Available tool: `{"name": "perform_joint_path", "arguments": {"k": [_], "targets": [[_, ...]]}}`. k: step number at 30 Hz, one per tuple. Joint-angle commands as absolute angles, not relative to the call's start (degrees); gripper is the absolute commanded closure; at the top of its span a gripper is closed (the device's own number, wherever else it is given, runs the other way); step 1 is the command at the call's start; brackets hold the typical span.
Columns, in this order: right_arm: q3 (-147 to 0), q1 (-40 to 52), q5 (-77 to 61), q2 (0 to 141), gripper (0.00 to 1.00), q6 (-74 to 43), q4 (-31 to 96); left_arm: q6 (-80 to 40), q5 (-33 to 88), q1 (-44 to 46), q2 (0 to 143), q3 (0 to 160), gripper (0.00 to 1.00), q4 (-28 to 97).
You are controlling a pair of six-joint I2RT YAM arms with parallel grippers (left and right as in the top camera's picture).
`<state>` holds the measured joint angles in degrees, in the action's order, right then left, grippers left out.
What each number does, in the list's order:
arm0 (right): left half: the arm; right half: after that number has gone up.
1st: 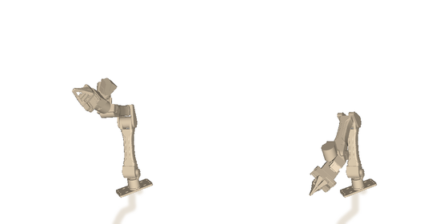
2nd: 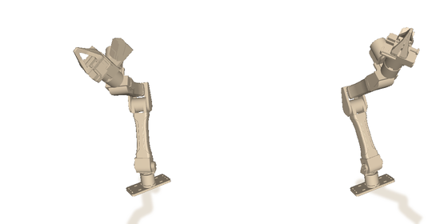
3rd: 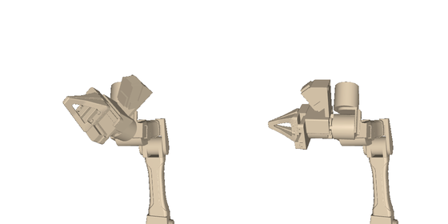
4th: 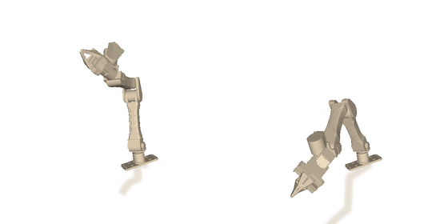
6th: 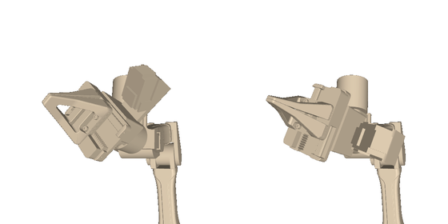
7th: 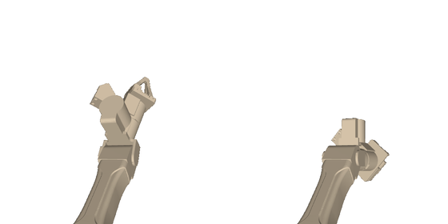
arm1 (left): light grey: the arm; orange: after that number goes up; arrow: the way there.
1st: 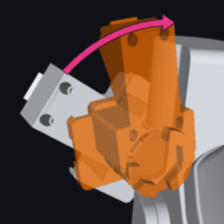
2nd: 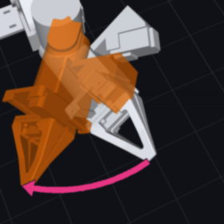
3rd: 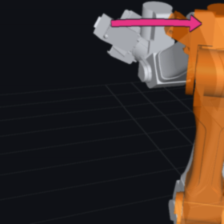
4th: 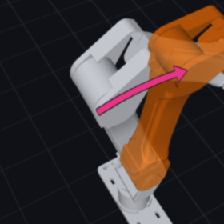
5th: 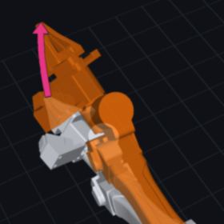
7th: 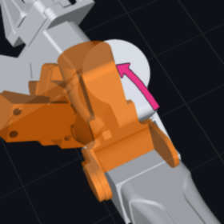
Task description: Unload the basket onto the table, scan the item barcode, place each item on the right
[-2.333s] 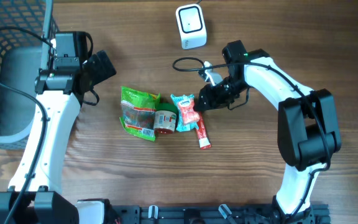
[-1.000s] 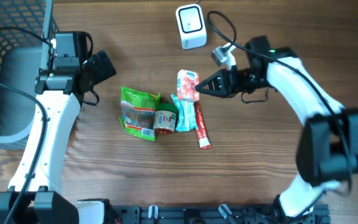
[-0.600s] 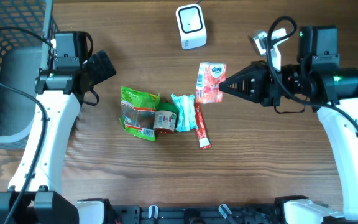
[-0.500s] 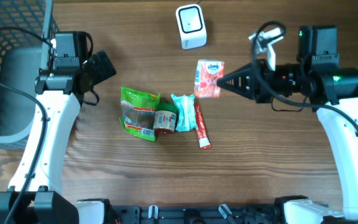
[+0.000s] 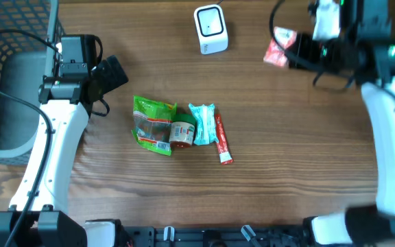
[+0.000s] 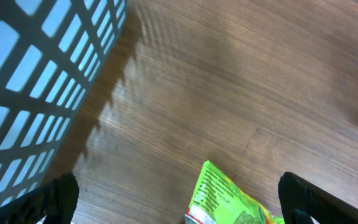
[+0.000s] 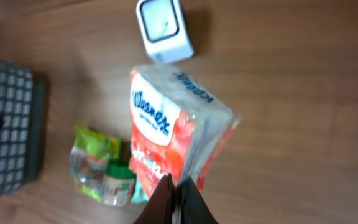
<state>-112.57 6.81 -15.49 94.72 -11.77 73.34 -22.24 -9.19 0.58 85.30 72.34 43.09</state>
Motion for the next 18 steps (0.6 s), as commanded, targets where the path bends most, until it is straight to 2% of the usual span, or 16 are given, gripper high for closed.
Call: {"name": "perform_joint_path", "arguments": {"k": [1, 2, 6, 10, 15, 18], "targets": [[-129.38, 10.83, -7.38, 106.78, 0.96, -10.37, 77.06, -22.98, -9.72, 0.47, 85.41, 72.60, 0.00, 42.92], [-133.93, 12.82, -6.66, 110.96, 0.96, -7.33, 75.37, -22.98, -9.72, 0.47, 85.41, 72.60, 0.00, 42.92], [-134.41, 17.50, 2.98, 117.78, 0.96, -3.29, 66.35, -22.98, -9.72, 0.47, 85.41, 72.60, 0.00, 42.89], [-134.39, 23.44, 16.99, 127.28, 0.95, 6.94, 55.11, -22.98, -9.72, 0.51, 85.41, 72.60, 0.00, 42.92], [-134.34, 26.46, 25.50, 137.80, 0.96, 22.83, 42.85, -22.98, -9.72, 0.51, 85.41, 72.60, 0.00, 42.92], [-134.34, 26.57, 33.01, 141.82, 0.96, 27.33, 37.41, -22.98, -9.72, 0.51, 85.41, 72.60, 0.00, 42.92]]}}
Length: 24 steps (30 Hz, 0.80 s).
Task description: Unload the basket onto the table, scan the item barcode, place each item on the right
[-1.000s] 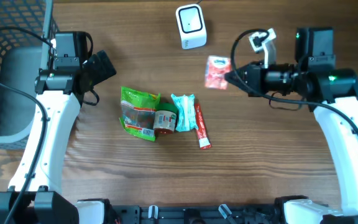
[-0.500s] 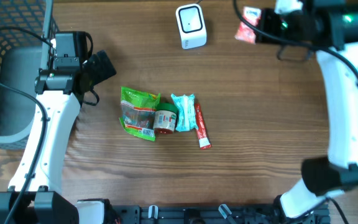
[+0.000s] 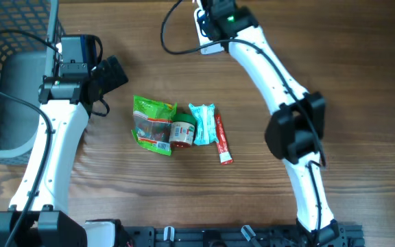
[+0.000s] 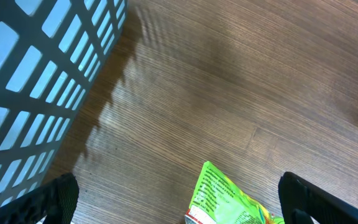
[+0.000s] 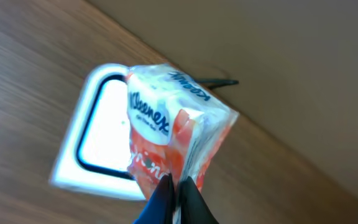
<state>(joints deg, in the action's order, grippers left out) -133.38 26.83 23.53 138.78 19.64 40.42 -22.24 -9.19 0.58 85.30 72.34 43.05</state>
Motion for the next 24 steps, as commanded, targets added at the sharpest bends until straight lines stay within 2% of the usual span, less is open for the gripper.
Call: {"name": "perform_joint_path", "arguments": {"k": [1, 5, 8, 12, 15, 17, 21, 24], "targets": [[-134.34, 26.57, 33.39, 142.41, 0.96, 28.75, 36.75, -22.98, -9.72, 0.51, 85.41, 72.60, 0.00, 42.92], [-133.45, 26.57, 27.27, 143.06, 0.96, 28.42, 36.95, -22.98, -9.72, 0.51, 85.41, 72.60, 0.00, 42.89], [-133.49, 26.48, 27.66, 141.78, 0.96, 24.99, 37.17, -22.98, -9.72, 0.51, 85.41, 72.60, 0.00, 42.92], [-133.49, 24.56, 29.10, 133.14, 0.96, 18.74, 43.20, -22.98, -9.72, 0.51, 85.41, 72.60, 0.00, 42.92], [-133.49, 18.50, 27.44, 123.39, 0.96, 9.23, 58.46, -22.98, -9.72, 0.51, 85.41, 72.60, 0.00, 42.92], [-133.49, 13.47, 20.40, 119.90, 0.96, 5.80, 66.78, -22.98, -9.72, 0.51, 85.41, 72.60, 0.00, 42.92], [-132.46, -1.06, -3.01, 119.50, 0.96, 6.04, 86.91, -22.98, -9.72, 0.51, 85.41, 72.60, 0.00, 42.92], [-123.28, -9.30, -4.99, 120.18, 0.96, 6.04, 90.74, -22.98, -9.72, 0.49, 85.41, 72.60, 0.00, 42.92]]}}
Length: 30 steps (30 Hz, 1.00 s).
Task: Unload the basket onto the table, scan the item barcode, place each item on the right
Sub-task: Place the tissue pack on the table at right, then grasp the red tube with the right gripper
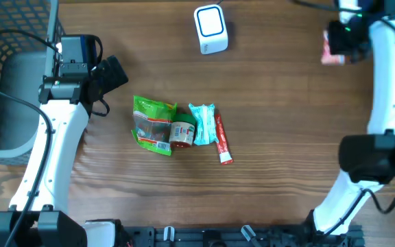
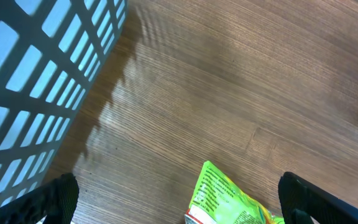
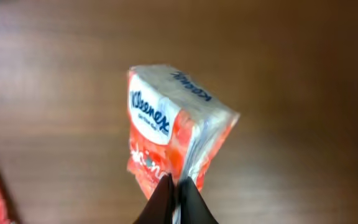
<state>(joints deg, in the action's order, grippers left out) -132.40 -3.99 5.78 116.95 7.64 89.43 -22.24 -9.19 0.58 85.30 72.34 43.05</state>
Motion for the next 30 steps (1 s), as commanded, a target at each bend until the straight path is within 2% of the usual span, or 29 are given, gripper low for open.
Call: {"name": "perform_joint_path", "arguments": {"k": [1, 7, 8, 9, 10, 11, 14, 17, 21, 22, 26, 30], "targets": [[-116.49, -12.10, -4.99, 120.18, 0.96, 5.98, 88.20, -22.98, -9.72, 0.51, 85.41, 72.60, 0.00, 42.92], [-91.94, -15.29, -4.99, 120.18, 0.95, 6.04, 69.76, -22.98, -9.72, 0.51, 85.41, 72.60, 0.00, 42.92], [-89.60, -15.29, -4.95, 120.18, 0.86, 6.07, 67.02, -22.98, -9.72, 0.51, 85.41, 72.60, 0.00, 42.92], [-88.53, -15.31, -4.34, 120.18, 0.68, 6.02, 65.76, -22.98, -9.72, 0.51, 85.41, 72.60, 0.00, 42.92], [-88.60, -15.31, -3.14, 120.16, 0.40, 6.02, 65.67, -22.98, -9.72, 0.51, 85.41, 72.60, 0.00, 42.92], [-89.86, -15.31, -2.85, 119.81, 0.31, 5.96, 66.74, -22.98, -9.72, 0.51, 85.41, 72.60, 0.00, 42.89], [-99.68, -14.48, -5.48, 119.39, 0.23, 4.10, 74.11, -22.98, -9.72, 0.51, 85.41, 72.60, 0.00, 42.92], [-108.49, -11.16, -8.25, 117.99, 0.17, 4.95, 81.28, -22.98, -9.72, 0.51, 85.41, 72.60, 0.00, 42.92], [-109.47, -3.62, -24.58, 115.50, 0.16, 12.45, 85.27, -22.98, -9.72, 0.51, 85.41, 72.60, 0.00, 42.92], [-109.12, -1.74, -24.95, 115.50, 0.16, 12.43, 86.52, -22.98, -9.72, 0.51, 85.41, 72.60, 0.00, 42.92], [-103.31, 7.70, -24.95, 115.50, 0.24, 11.51, 89.19, -22.98, -9.72, 0.51, 85.41, 72.60, 0.00, 42.92], [-93.62, 15.44, -24.86, 115.50, 0.25, 5.26, 82.59, -22.98, -9.72, 0.51, 85.41, 72.60, 0.00, 42.89]]}}
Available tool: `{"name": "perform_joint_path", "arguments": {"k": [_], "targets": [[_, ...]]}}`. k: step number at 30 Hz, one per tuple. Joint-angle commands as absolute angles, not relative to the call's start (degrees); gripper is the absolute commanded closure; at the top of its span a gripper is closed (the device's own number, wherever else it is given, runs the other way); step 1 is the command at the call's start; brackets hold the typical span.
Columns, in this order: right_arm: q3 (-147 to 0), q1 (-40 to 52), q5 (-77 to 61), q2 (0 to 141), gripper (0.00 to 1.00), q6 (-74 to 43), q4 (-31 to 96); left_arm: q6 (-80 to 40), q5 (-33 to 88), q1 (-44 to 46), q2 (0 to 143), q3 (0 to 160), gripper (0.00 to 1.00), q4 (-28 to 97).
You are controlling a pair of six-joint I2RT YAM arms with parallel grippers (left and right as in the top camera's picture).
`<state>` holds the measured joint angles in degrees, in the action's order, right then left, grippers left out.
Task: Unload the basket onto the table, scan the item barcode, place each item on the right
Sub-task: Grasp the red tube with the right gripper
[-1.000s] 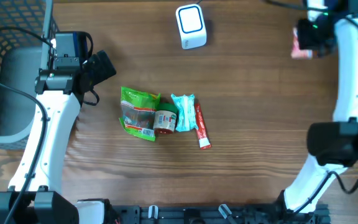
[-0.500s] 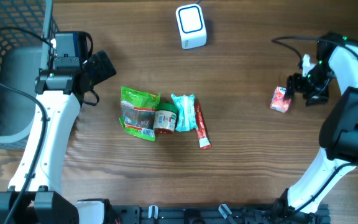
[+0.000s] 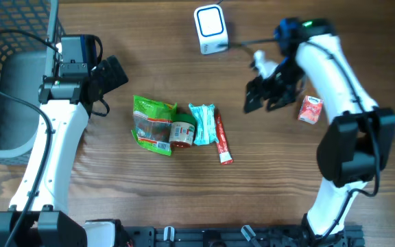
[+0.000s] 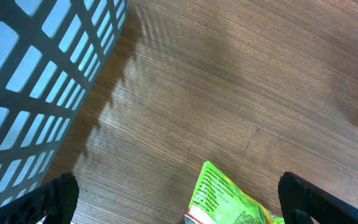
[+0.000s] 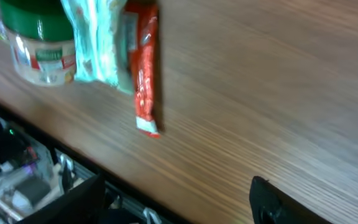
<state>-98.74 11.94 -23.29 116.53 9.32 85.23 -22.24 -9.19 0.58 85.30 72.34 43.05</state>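
The white barcode scanner (image 3: pixel 210 29) stands at the back middle of the table. A red and white Kleenex tissue pack (image 3: pixel 309 110) lies on the wood at the right, free of any gripper. My right gripper (image 3: pixel 266 97) hovers open just left of it, nothing between its fingers (image 5: pixel 272 202); its wrist view looks down on the red tube (image 5: pixel 145 68). At the left my left gripper (image 3: pixel 110 73) stands open and empty, beside the basket, with the green packet (image 4: pixel 235 199) below it.
A cluster lies mid-table: green packet (image 3: pixel 153 123), small green-lidded jar (image 3: pixel 182 134), teal packet (image 3: pixel 201 123), red tube (image 3: pixel 223 139). A dark wire basket (image 3: pixel 12 75) fills the left edge. The table's front rail (image 5: pixel 36 180) shows in the right wrist view.
My right gripper was shut on the tissue pack at the far right back. Now it is open and further left toward the middle, and the pack lies on the table at the right.
My right gripper held the tissue pack to the right of the scanner, then directly over the scanner, then at the far right back. Now the pack rests on the table and the gripper is open. The left arm has stayed still throughout.
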Motion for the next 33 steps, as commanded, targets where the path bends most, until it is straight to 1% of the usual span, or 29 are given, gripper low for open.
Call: {"name": "perform_joint_path", "arguments": {"k": [1, 2, 5, 7, 11, 13, 15, 17, 18, 19, 20, 21, 22, 23, 25, 30, 33], "targets": [[-90.63, 16.95, -24.60, 115.50, 0.25, 2.90, 80.23, -22.98, -9.72, 0.51, 85.41, 72.60, 0.00, 42.92], [-87.81, 18.26, -23.81, 115.48, 0.25, 0.45, 78.02, -22.98, -9.72, 0.51, 85.41, 72.60, 0.00, 42.92], [-80.49, 21.82, -22.13, 115.15, 0.23, -1.74, 73.38, -22.98, -9.72, 0.51, 85.41, 72.60, 0.00, 42.92], [-75.42, 23.64, -21.08, 113.43, 0.23, -4.08, 68.16, -22.98, -9.72, 0.51, 85.41, 72.60, 0.00, 42.92], [-71.09, 23.83, -17.78, 107.94, 0.23, -6.20, 62.13, -22.98, -9.72, 0.51, 85.41, 72.60, 0.00, 42.92], [-69.93, 24.18, -18.02, 104.44, 0.25, -6.44, 60.88, -22.96, -9.72, 0.51, 85.41, 72.60, 0.00, 42.92], [-68.82, 24.97, -17.98, 102.24, 0.31, -7.14, 59.99, -22.98, -9.72, 0.51, 85.41, 72.60, 0.00, 42.92], [-66.46, 26.87, -16.36, 99.83, 0.36, -11.42, 58.13, -22.96, -9.72, 0.51, 85.41, 72.60, 0.00, 42.92], [-64.58, 28.71, -11.97, 98.65, 0.36, -15.97, 56.18, -22.98, -9.72, 0.51, 85.41, 72.60, 0.00, 42.89], [-63.00, 30.39, -10.04, 98.24, 0.20, -17.10, 53.45, -22.98, -9.72, 0.51, 85.41, 72.60, 0.00, 42.92], [-62.06, 31.31, -10.44, 98.30, 0.00, -17.41, 51.27, -22.98, -9.72, 0.51, 85.41, 72.60, 0.00, 42.92], [-60.95, 31.99, -12.84, 98.59, 0.27, -17.74, 48.90, -22.98, -9.72, 0.51, 85.41, 72.60, 0.00, 42.92], [-60.73, 32.10, -13.54, 98.59, 0.59, -17.17, 48.99, -22.96, -9.72, 0.51, 85.41, 72.60, 0.00, 42.92], [-60.38, 32.14, -13.98, 98.59, 0.73, -16.45, 49.01, -22.98, -9.72, 0.51, 85.41, 72.60, 0.00, 42.92], [-58.94, 32.34, -13.78, 98.61, 0.74, -16.49, 47.90, -22.98, -9.72, 0.51, 85.41, 72.60, 0.00, 42.92], [-54.24, 32.36, -14.74, 98.63, 0.74, -16.51, 41.78, -22.96, -9.72, 0.51, 85.41, 72.60, 0.00, 42.92], [-53.93, 32.36, -15.11, 98.63, 0.74, -16.60, 39.51, -22.98, -9.72, 0.51, 85.41, 72.60, 0.00, 42.92]]}}
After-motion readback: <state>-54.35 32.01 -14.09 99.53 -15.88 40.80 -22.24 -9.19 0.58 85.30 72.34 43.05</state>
